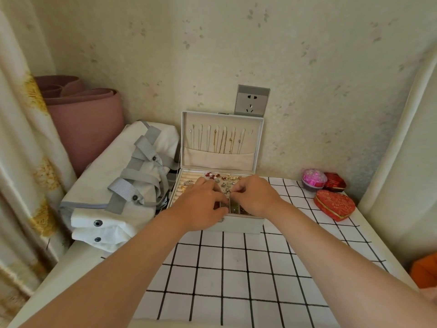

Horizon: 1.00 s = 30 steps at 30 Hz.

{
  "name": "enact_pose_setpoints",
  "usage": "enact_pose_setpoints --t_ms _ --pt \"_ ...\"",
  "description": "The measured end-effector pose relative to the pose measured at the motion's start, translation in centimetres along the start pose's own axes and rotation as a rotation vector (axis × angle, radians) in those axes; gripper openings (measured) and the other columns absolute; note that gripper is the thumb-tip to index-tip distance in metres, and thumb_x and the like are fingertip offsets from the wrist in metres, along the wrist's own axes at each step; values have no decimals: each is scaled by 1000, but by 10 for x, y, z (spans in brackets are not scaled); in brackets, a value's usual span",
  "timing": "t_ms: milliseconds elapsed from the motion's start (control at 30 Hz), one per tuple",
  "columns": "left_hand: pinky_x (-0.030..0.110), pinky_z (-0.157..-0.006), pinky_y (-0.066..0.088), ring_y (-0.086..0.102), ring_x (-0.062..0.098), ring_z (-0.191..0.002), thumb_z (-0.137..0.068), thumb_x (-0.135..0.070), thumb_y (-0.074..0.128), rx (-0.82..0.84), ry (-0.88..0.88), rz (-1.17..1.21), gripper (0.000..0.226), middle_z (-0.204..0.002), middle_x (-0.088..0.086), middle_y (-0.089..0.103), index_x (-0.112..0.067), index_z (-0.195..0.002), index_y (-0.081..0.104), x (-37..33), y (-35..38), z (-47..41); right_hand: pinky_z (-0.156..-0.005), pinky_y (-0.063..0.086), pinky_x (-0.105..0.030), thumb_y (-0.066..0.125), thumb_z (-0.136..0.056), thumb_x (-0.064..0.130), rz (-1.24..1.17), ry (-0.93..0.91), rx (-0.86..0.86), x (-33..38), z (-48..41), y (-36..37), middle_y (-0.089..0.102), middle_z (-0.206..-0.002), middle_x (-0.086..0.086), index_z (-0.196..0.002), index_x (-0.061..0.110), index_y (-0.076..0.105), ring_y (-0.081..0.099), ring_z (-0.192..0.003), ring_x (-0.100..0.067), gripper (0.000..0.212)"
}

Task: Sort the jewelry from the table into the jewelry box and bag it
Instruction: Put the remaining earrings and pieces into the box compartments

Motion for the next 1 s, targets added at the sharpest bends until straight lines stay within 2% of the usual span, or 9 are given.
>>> enact_pose_setpoints --t_ms 167,300,467,667,833,1000 --pt "41 -103 33 28 8 -105 -93 -45 55 19 -2 18 27 -118 -12 51 -41 -114 70 0 1 -1 -75 58 -38 62 -88 24 69 -37 34 5 0 4 73 -80 4 -79 21 78 67 -79 -15 18" --pt "40 -102 36 32 14 -114 -92 -46 54 48 25 -87 31 -123 -9 51 -37 -117 69 -1 0 2 -72 58 -38 59 -91 25 132 -81 27 9 2 7 72 -83 4 -83 21 77 66 -79 -16 20" --pt "38 -90 46 44 14 -104 -92 -38 55 -42 6 -81 31 -110 -6 58 -34 -120 68 -3 -15 2 -70 55 -35 59 -94 29 170 -122 36 10 3 7 70 -82 5 -85 26 76 63 -77 -15 19" --pt "30 -83 44 49 14 -102 -91 -33 57 -23 -26 -36 18 -104 -9 58 -34 -104 71 1 -15 6 -63 57 -38 58 -91 28 210 -133 76 10 2 11 69 -70 -2 -77 17 75 64 -68 -21 25" --pt "29 -81 40 45 16 -103 -91 -30 57 -26 -10 -61 30 -107 -5 56 -31 -120 65 2 -10 9 -66 52 -30 59 -94 30 300 -174 -13 15 2 14 71 -87 7 -91 26 77 64 -80 -16 18" --pt "32 -91 41 41 16 -107 -92 -32 59 24 6 -38 36 -114 -3 54 -31 -128 62 0 -4 11 -68 55 -32 56 -88 25 159 -154 52 15 2 10 68 -81 12 -83 28 74 62 -76 -11 19"
Point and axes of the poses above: each hand's wrist, its own z-axis away from the middle knuckle, its own y-axis out of the palm, x = y × z, the point moved 5 cm from there along -z, towards the middle knuckle
